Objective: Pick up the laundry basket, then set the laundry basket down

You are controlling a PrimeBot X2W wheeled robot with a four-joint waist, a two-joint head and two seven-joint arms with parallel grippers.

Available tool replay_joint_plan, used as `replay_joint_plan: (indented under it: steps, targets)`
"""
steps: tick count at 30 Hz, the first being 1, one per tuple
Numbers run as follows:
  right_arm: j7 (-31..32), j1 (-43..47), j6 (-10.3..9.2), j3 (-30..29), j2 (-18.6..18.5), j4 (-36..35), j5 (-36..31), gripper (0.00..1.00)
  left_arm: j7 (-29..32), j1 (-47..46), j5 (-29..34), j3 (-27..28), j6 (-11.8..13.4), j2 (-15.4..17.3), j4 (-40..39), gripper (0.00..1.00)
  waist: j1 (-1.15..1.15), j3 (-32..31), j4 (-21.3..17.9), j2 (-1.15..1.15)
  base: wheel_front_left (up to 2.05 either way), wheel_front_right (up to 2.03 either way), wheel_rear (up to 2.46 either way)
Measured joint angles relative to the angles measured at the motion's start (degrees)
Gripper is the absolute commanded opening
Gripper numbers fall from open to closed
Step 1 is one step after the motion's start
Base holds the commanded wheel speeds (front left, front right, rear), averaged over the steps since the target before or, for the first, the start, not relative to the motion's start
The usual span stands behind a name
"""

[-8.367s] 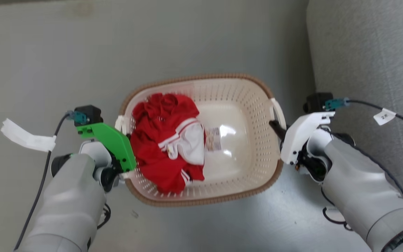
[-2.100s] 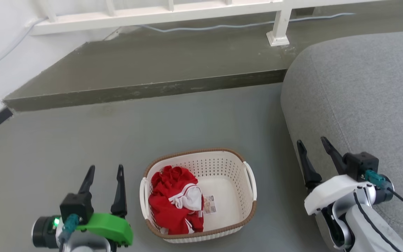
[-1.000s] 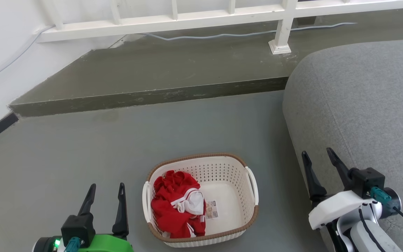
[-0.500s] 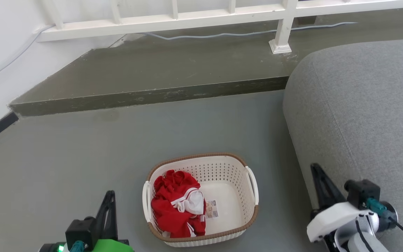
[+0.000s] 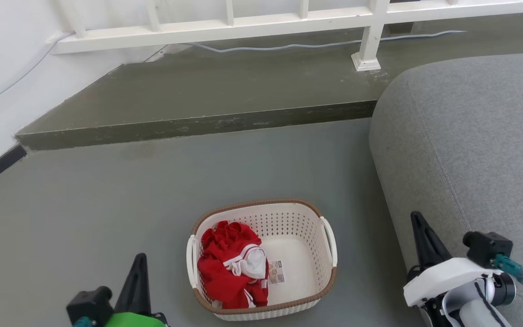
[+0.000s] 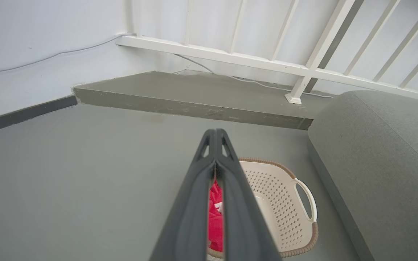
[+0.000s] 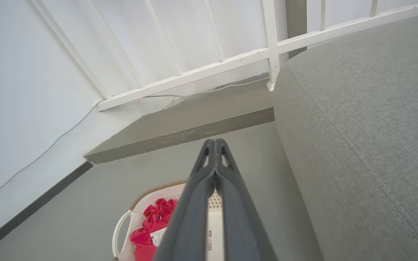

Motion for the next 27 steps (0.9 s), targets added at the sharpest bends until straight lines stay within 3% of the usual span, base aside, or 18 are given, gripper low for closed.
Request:
replay_joint_plan:
  steps: [27]
  targets:
    - [5.6, -0.3, 2.70, -6.4, 0.8, -0.2, 21.5, 0.00, 5.1, -1.4, -23.1, 4.9, -3.0, 0.3, 1.0, 0.00, 0.00, -0.4, 0.6, 0.00, 0.00, 0.00, 0.00]
